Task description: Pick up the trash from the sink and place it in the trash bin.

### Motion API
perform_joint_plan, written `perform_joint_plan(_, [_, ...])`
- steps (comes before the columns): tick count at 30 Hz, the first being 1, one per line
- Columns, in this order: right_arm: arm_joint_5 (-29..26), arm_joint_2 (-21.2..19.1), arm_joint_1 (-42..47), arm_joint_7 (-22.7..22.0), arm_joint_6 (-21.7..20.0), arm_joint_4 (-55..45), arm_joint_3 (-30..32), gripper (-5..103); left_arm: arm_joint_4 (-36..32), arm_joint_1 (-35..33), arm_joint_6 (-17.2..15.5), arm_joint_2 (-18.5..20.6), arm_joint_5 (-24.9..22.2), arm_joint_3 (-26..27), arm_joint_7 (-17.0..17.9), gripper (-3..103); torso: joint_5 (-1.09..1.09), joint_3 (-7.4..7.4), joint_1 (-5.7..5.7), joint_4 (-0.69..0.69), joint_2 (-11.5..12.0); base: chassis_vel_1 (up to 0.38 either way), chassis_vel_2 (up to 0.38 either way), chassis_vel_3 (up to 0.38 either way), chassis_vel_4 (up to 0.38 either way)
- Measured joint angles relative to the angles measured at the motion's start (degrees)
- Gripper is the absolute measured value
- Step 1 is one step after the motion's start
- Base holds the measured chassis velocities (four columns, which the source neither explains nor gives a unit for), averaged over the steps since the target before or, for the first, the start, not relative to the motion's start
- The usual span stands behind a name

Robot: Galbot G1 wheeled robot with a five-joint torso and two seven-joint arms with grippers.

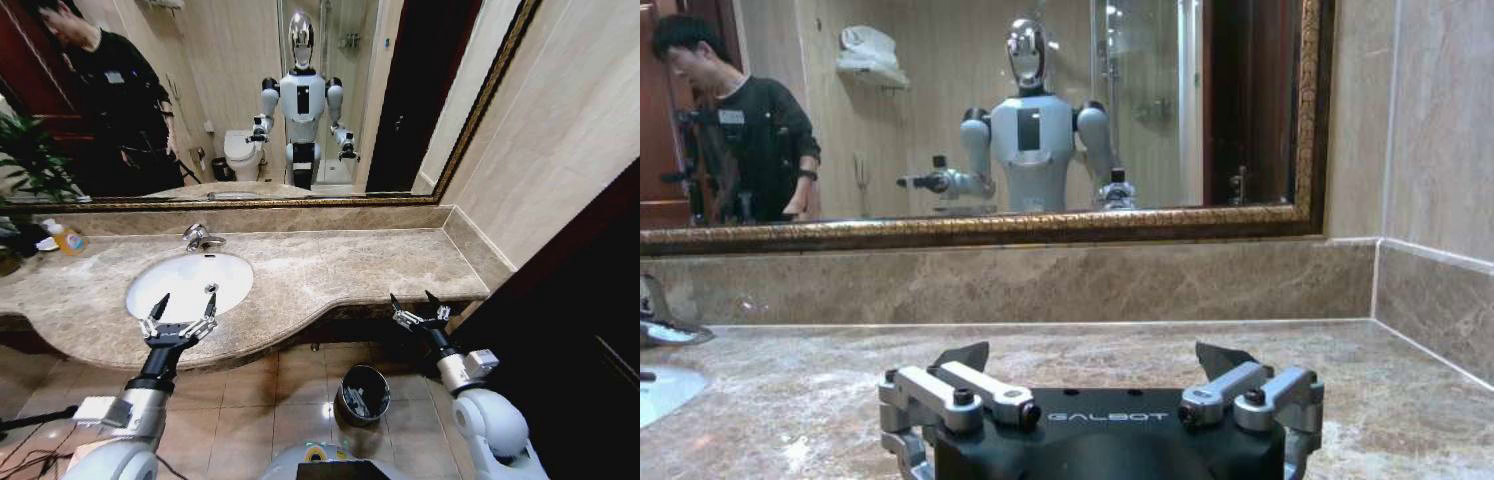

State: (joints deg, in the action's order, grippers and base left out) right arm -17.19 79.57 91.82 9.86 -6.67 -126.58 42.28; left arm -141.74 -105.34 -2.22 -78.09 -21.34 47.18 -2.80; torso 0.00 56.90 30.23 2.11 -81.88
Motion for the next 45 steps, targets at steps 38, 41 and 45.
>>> perform_joint_plan(38, [0.0, 0.0, 0.0, 0.0, 0.0, 0.0, 0.0, 100, 0.0, 0.0, 0.0, 0.0, 0.0, 0.0, 0.0, 100, 0.0, 0.0, 0.0, 0.0, 0.0, 0.0, 0.0, 0.0, 0.0])
perform_joint_plan(41, [0.0, 0.0, 0.0, 0.0, 0.0, 0.0, 0.0, 100, 0.0, 0.0, 0.0, 0.0, 0.0, 0.0, 0.0, 100, 0.0, 0.0, 0.0, 0.0, 0.0, 0.0, 0.0, 0.0, 0.0])
perform_joint_plan(45, [0.0, 0.0, 0.0, 0.0, 0.0, 0.0, 0.0, 100, 0.0, 0.0, 0.0, 0.0, 0.0, 0.0, 0.0, 100, 0.0, 0.0, 0.0, 0.0, 0.0, 0.0, 0.0, 0.0, 0.0])
